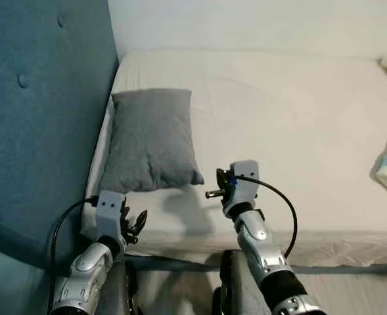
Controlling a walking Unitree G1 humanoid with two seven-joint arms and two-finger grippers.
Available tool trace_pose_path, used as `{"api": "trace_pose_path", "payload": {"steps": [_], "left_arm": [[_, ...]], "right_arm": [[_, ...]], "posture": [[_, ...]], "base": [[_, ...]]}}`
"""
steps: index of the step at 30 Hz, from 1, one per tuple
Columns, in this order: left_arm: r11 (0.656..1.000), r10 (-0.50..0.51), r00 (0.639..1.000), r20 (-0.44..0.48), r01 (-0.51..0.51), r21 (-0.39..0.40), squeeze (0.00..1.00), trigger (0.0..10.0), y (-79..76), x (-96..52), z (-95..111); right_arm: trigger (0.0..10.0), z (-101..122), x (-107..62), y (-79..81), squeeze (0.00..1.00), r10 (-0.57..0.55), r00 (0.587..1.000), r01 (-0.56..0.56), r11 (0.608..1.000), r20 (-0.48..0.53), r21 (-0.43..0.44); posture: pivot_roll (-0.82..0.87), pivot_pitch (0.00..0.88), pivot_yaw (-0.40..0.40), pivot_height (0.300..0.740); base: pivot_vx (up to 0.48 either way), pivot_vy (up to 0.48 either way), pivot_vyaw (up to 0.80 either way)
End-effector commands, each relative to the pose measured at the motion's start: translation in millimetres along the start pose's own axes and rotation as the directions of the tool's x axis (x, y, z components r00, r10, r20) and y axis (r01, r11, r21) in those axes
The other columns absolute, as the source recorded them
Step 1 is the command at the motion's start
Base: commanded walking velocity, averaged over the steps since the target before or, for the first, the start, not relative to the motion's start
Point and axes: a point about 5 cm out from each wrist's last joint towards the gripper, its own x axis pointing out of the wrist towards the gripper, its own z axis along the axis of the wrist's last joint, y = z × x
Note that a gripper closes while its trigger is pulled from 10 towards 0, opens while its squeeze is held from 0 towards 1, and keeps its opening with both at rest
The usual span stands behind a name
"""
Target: Clean up the room
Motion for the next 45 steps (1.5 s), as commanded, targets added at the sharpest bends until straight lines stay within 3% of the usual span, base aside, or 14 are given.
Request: {"api": "trace_pose_path", "payload": {"steps": [1, 2, 4, 7, 13, 24, 30, 45], "left_arm": [[0.992, 0.116, 0.991, -0.064, -0.119, -0.048, 0.0, 10.0, 8.2, -5.5, -14.6], [0.992, 0.116, 0.991, -0.064, -0.119, -0.048, 0.0, 10.0, 8.2, -5.5, -14.6], [0.971, 0.237, 0.969, -0.07, -0.239, -0.011, 0.0, 10.0, 10.1, -8.4, -21.5], [0.969, 0.24, 0.967, -0.082, -0.244, -0.036, 0.0, 10.0, 5.4, -9.1, -23.6], [0.977, 0.199, 0.976, -0.085, -0.204, -0.054, 0.0, 10.0, -1.0, -8.9, -22.1], [0.991, 0.129, 0.987, -0.095, -0.126, 0.037, 0.0, 10.0, -11.9, -8.5, -25.5], [0.993, 0.115, 0.986, -0.12, -0.111, 0.037, 0.0, 10.0, -16.9, -9.8, -27.2], [0.995, 0.055, 0.997, -0.053, -0.051, 0.082, 0.0, 10.0, -25.6, -6.5, -18.5]], "right_arm": [[10.0, -18.1, -13.6, -16.7, 0.0, -0.076, 0.996, 0.075, 0.997, -0.055, -0.028], [10.0, -18.1, -13.6, -16.7, 0.0, -0.076, 0.996, 0.075, 0.997, -0.055, -0.028], [10.0, -39.2, -33.5, -39.5, 0.0, -0.187, 0.977, 0.179, 0.98, -0.101, -0.086], [10.0, -47.5, -44.3, -47.8, 0.0, -0.242, 0.963, 0.232, 0.969, -0.117, -0.09], [10.0, -49.8, -53.2, -45.4, 0.0, -0.218, 0.967, 0.21, 0.975, -0.134, -0.072], [10.0, -59.3, -64.3, -42.7, 0.0, -0.184, 0.966, 0.183, 0.983, -0.18, -0.022], [10.0, -60.7, -65.8, -40.4, 0.0, -0.168, 0.968, 0.168, 0.986, -0.187, -0.018], [10.0, -59.9, -67.7, -40.7, 0.0, -0.154, 0.968, 0.154, 0.988, -0.196, -0.015]], "posture": [[0.02, 0.193, -0.04, 0.585], [0.02, 0.193, -0.04, 0.585], [0.02, 0.159, -0.025, 0.585], [0.01, 0.148, -0.019, 0.585], [0.02, 0.137, -0.018, 0.585], [0.02, 0.113, -0.014, 0.585], [0.02, 0.105, -0.02, 0.609], [0.02, 0.101, -0.023, 0.654]], "base": [[0.0, 0.0, 0.0], [0.0, 0.0, 0.0], [0.0, 0.0, 0.0], [0.0, 0.0, 0.0], [0.0, 0.0, 0.0], [0.0, 0.0, 0.0], [0.0, 0.0, 0.0], [0.0, 0.0, 0.0]]}}
